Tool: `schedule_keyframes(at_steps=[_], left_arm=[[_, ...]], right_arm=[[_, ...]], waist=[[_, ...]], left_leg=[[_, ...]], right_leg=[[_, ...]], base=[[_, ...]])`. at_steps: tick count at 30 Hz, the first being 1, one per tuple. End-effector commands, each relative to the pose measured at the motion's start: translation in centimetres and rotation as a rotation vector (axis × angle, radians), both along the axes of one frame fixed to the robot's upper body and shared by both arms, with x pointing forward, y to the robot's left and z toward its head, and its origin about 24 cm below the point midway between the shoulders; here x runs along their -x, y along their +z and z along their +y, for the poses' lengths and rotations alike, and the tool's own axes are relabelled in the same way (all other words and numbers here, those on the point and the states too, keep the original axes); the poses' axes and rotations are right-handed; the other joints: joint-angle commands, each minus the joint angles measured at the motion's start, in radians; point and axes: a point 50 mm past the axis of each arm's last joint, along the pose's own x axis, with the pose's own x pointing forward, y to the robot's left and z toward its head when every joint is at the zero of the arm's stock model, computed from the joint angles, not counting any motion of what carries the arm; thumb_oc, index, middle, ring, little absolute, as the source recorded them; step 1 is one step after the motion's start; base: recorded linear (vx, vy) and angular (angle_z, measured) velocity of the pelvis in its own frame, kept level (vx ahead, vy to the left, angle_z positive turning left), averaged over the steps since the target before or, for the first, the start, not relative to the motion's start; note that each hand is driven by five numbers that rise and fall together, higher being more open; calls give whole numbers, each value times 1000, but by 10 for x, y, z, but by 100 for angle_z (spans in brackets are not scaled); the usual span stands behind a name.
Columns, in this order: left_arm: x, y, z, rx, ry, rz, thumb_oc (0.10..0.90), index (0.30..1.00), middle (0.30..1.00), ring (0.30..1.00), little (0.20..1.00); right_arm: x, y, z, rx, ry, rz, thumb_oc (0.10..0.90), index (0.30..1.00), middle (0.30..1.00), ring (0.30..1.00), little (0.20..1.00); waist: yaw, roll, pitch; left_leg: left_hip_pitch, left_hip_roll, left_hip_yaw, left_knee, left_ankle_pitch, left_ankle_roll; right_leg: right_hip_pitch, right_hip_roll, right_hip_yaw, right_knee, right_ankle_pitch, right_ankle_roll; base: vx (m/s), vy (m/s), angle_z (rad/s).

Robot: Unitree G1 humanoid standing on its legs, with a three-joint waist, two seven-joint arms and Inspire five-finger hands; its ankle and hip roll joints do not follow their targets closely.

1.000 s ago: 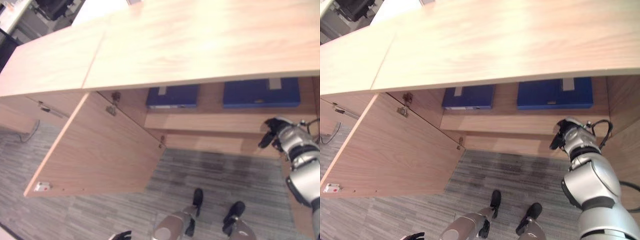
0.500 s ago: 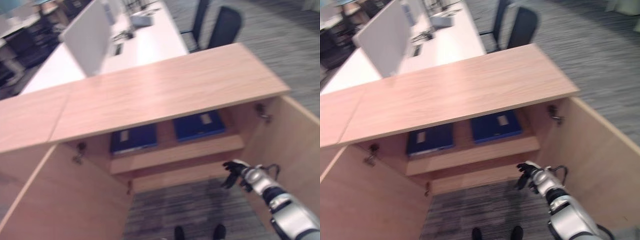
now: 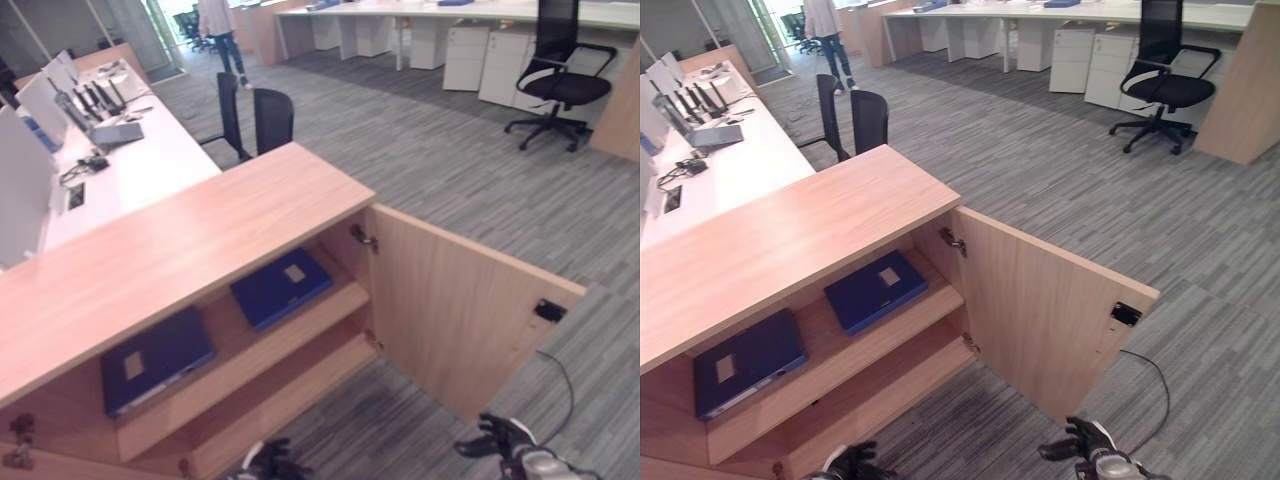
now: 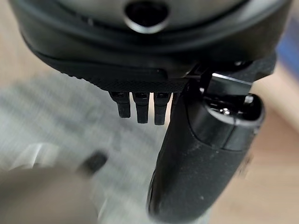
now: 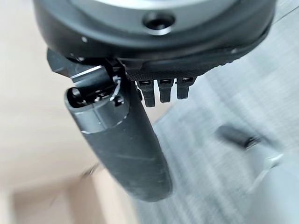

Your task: Put the empty folder in the office cabinet

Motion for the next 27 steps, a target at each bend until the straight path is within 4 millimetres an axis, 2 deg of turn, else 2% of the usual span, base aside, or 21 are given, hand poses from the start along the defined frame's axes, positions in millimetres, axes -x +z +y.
schedule_keyframes(at_steps=[1,4,6,9,11,12,14,15,16,20,24,26,27], left_arm=[[43,1,51,-175,7,165,800,900,900,900,900],[46,2,55,-178,33,173,800,900,900,900,900],[46,4,65,-205,95,175,800,900,900,900,900],[48,6,73,-228,138,178,800,900,900,900,900],[48,7,76,-238,165,171,800,900,900,900,900],[49,8,79,-249,180,170,800,900,900,900,900],[49,8,79,-250,181,170,800,900,900,900,900],[50,8,80,-256,182,171,800,900,900,900,900],[51,10,85,-270,173,173,800,900,900,900,900],[54,11,91,-281,162,186,800,900,900,900,900],[59,13,96,-301,174,182,800,900,900,900,900],[55,12,94,-295,163,166,800,900,900,900,900],[49,11,91,-282,176,152,800,900,900,900,900]], right_arm=[[-26,0,29,-105,-29,-119,800,900,900,900,900],[-15,-5,30,-112,-61,-95,800,900,900,900,900],[-5,-7,30,-116,-115,-96,800,900,900,900,900],[-10,1,28,-117,-131,-165,800,900,900,900,900],[-21,14,21,-88,-122,-251,800,900,900,900,900],[-36,30,16,-60,-86,-338,800,900,900,900,900],[-39,34,15,-53,-72,-361,800,900,900,900,900],[-49,44,16,-63,-40,-415,800,900,900,900,900],[-67,63,19,-96,18,-525,800,900,900,900,900],[-80,79,26,-116,102,-595,800,900,900,900,900],[-103,109,32,-110,220,-714,800,900,900,900,900],[-111,117,38,-140,260,-744,800,900,900,900,900],[-120,130,44,-145,329,-778,800,900,900,900,900]], waist=[[-14,-65,-20],[-31,-72,-26],[-54,-86,-32],[-65,-97,-33],[-71,-107,-31],[-71,-115,-30],[-70,-117,-29],[-70,-120,-27],[-65,-128,-21],[-56,-135,-26],[-33,-138,-26],[-29,-137,-24],[-23,-136,-21]], left_leg=[[8,-68,-21,-14,-110,29],[19,-52,-5,-14,-109,22],[42,-26,27,-14,-105,9],[62,-10,51,-13,-101,1],[62,8,68,18,-106,-7],[59,28,79,46,-110,-15],[58,34,80,58,-113,-17],[57,40,80,68,-113,-20],[58,48,79,72,-108,-22],[63,58,77,66,-103,-28],[61,71,58,66,-91,-33],[62,74,56,66,-87,-35],[61,78,52,66,-81,-39]], right_leg=[[-23,20,60,6,-58,12],[-20,41,79,-1,-66,4],[-13,71,107,-9,-82,-5],[-7,91,125,-10,-94,-10],[0,109,137,-16,-102,-18],[11,124,140,-27,-109,-26],[15,129,141,-30,-113,-28],[20,134,142,-34,-116,-31],[21,144,149,-35,-121,-36],[27,154,146,-36,-129,-40],[42,161,130,-36,-143,-50],[44,162,125,-36,-144,-51],[45,162,118,-36,-146,-55]], base=[[66,-274,-36],[31,-149,-34],[52,-241,-26],[32,-163,-40],[18,-243,-34],[13,-259,-28],[10,-142,-25],[1,-170,-19],[8,-208,-10],[19,-121,-5],[25,-133,3],[6,-81,9],[-10,-63,8]])
